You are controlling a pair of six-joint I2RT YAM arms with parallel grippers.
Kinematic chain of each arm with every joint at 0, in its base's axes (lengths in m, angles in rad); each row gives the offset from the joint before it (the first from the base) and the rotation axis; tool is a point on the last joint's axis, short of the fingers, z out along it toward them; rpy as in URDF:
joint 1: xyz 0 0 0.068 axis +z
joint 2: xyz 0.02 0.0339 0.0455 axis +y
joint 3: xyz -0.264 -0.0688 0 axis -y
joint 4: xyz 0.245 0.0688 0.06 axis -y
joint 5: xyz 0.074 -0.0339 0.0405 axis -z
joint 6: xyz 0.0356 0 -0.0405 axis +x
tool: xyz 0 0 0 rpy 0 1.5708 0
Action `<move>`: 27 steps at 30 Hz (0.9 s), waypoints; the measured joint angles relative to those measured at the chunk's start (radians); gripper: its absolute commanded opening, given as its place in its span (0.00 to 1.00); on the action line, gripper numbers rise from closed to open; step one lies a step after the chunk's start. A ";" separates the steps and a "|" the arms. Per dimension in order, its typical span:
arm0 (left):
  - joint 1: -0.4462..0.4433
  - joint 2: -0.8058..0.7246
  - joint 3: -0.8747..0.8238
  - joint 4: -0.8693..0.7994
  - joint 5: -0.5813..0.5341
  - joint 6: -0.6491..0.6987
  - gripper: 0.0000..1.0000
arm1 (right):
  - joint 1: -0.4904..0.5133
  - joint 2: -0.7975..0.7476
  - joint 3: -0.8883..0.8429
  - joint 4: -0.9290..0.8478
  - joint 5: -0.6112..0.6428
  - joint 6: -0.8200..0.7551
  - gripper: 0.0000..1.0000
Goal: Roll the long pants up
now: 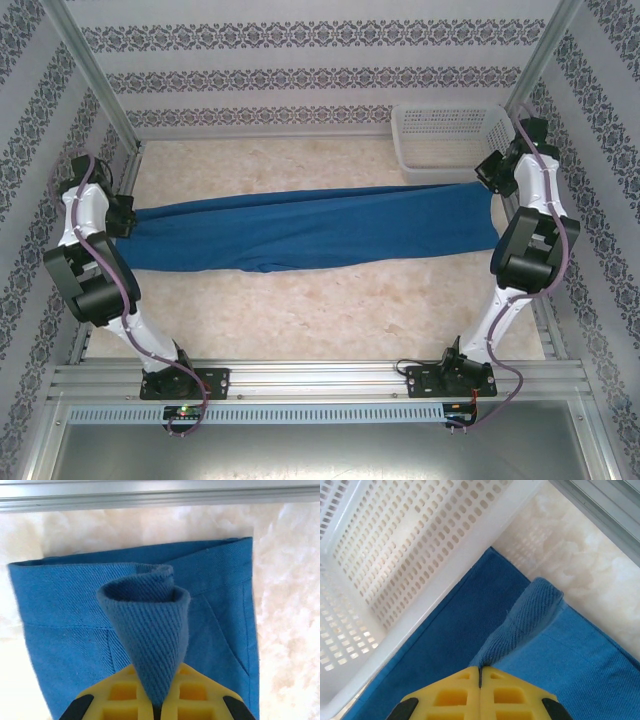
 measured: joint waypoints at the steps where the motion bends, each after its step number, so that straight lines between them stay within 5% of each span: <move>1: -0.004 0.019 0.021 0.000 0.008 0.004 0.00 | 0.000 0.013 0.013 -0.003 0.000 -0.003 0.00; 7: -0.045 0.128 0.160 0.005 0.023 0.037 0.00 | 0.005 0.058 0.068 -0.012 0.027 -0.021 0.00; 8: -0.050 0.135 0.170 0.005 0.023 0.040 0.09 | 0.005 0.062 0.076 -0.013 0.031 -0.022 0.03; 9: -0.053 0.139 0.176 0.006 0.022 0.045 0.35 | 0.005 0.066 0.082 -0.012 0.034 -0.023 0.18; 10: -0.055 0.140 0.180 0.005 0.020 0.048 0.75 | 0.006 0.070 0.089 -0.013 0.037 -0.027 0.63; 11: -0.056 0.141 0.183 0.005 0.010 0.048 0.99 | 0.006 0.072 0.093 -0.007 0.052 -0.033 0.84; 15: -0.041 0.140 0.219 0.008 -0.060 0.056 1.00 | -0.003 0.075 0.130 0.008 0.113 -0.061 0.93; 17: -0.034 0.134 0.229 0.007 -0.084 0.059 1.00 | -0.005 0.059 0.130 0.021 0.136 -0.075 0.92; 18: -0.031 0.126 0.229 0.005 -0.092 0.060 0.92 | -0.004 0.043 0.119 0.028 0.145 -0.084 0.87; 19: -0.030 0.113 0.224 0.004 -0.095 0.061 0.59 | 0.000 0.019 0.100 0.037 0.150 -0.096 0.73; 21: -0.031 0.072 0.197 0.009 -0.092 0.069 0.00 | 0.015 -0.048 0.042 0.057 0.149 -0.109 0.00; 27: -0.149 -0.111 -0.013 0.036 -0.101 0.068 0.00 | 0.216 -0.234 -0.120 0.079 0.147 -0.170 0.00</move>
